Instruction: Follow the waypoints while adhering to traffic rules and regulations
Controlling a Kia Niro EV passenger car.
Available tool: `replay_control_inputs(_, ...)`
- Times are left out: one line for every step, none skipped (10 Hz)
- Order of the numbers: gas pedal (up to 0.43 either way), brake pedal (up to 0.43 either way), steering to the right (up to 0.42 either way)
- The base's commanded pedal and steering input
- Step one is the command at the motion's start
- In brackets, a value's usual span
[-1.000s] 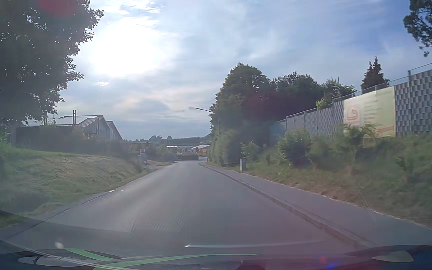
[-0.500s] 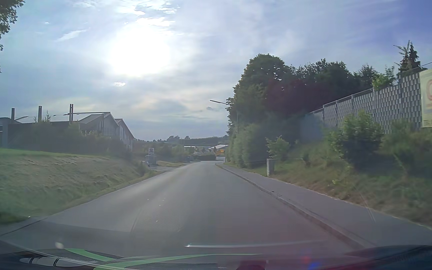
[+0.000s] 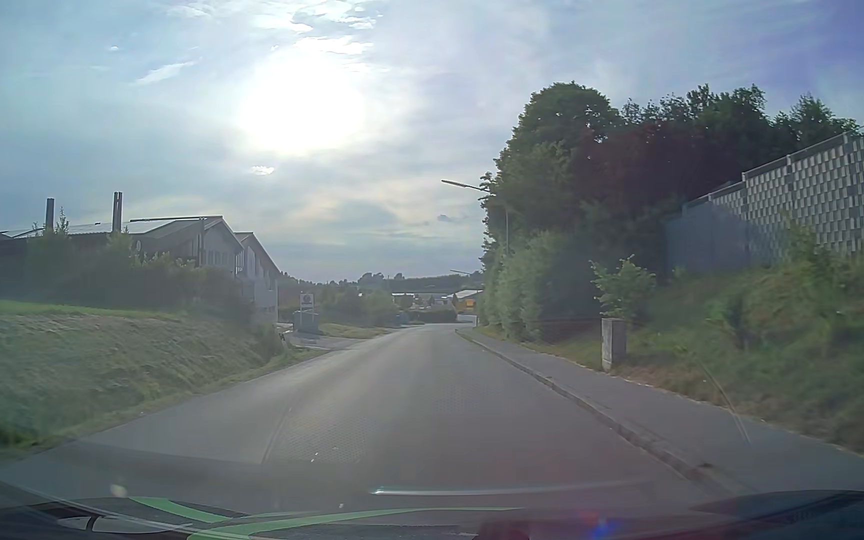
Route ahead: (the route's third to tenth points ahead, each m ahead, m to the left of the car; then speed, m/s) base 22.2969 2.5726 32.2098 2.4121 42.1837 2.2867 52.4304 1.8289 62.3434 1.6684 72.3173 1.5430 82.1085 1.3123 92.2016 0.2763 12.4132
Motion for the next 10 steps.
replay_control_inputs(0.079, 0.000, -0.017)
replay_control_inputs(0.079, 0.000, -0.014)
replay_control_inputs(0.079, 0.000, -0.011)
replay_control_inputs(0.079, 0.000, -0.008)
replay_control_inputs(0.079, 0.000, -0.007)
replay_control_inputs(0.079, 0.000, -0.007)
replay_control_inputs(0.079, 0.000, -0.007)
replay_control_inputs(0.079, 0.000, -0.007)
replay_control_inputs(0.079, 0.000, -0.007)
replay_control_inputs(0.079, 0.000, -0.007)
